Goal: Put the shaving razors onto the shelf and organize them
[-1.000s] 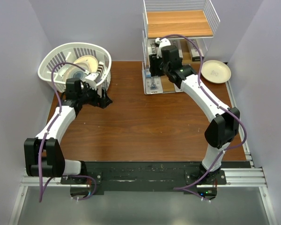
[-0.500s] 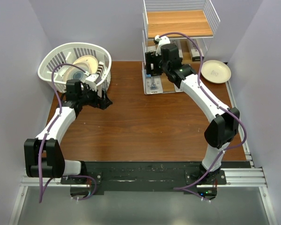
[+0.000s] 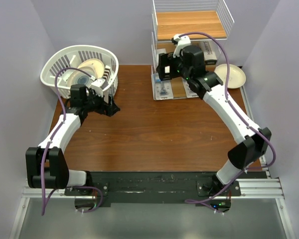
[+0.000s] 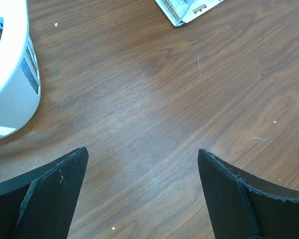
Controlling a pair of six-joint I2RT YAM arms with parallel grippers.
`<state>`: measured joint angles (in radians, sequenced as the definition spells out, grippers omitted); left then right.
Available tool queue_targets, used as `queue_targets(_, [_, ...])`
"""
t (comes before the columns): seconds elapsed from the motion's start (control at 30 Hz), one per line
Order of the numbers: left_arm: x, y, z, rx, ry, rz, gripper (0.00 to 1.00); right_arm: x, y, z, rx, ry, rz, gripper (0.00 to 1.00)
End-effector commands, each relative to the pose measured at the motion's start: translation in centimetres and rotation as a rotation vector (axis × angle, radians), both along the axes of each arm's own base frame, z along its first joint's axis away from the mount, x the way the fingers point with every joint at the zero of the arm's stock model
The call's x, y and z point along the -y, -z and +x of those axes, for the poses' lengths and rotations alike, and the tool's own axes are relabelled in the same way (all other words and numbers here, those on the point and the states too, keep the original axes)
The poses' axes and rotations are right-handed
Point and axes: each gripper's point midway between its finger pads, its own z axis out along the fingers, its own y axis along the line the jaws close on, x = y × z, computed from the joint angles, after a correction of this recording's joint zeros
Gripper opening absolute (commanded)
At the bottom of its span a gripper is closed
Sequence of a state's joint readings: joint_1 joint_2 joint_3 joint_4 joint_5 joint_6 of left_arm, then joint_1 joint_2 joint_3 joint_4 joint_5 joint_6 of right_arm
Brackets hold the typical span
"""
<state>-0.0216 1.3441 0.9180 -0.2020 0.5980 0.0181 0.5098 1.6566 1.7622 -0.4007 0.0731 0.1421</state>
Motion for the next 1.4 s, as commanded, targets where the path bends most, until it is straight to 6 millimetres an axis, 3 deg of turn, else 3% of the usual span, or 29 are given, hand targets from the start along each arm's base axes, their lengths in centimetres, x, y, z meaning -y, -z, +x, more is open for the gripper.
queue_targets(0.0, [0.1,-1.3,0.8,0.045,0.009,-0.023,0.97,0.3,-1.0,-2.3,0.041,-0.102,-0.030,0.99])
queue_targets(0.03, [0.2,-1.2,0.8,0.038,0.010,-0.025,0.97,0.7,-1.2,-2.7,0.052,-0.111,-0.038,0.99])
queue_targets(0.27, [0.3,-1.2,0.9,0.036,0.015,-0.027,0.97,1.6,2.5,-4.3,0.077,-0.302,-0.233,0.99])
queue_targets(0.57, [0.1,-0.8,0.8,0.032,0.014,-0.018,0.97,3.9,2.9,-1.4,0.079,-0.263,-0.232,0.93])
queue_targets(0.7, [0.1,-0.6,0.8,0.029,0.012,-0.016,0.97,3.6,3.7,-0.4,0.070,-0.279,-0.246,0.89])
queue_targets(0.9, [0.1,-0.5,0.8,0.026,0.012,-0.016,0.97,2.6,3.6,0.5,0.086,-0.301,-0.216,0.84])
queue_targets(1.13, [0.1,-0.1,1.0,0.018,0.012,-0.016,0.97,1.7,3.3,1.7,0.110,-0.323,-0.184,0.68])
queue_targets(1.37, [0.1,0.2,1.3,0.008,0.013,-0.014,0.97,1.3,3.2,3.0,0.117,-0.322,-0.159,0.61])
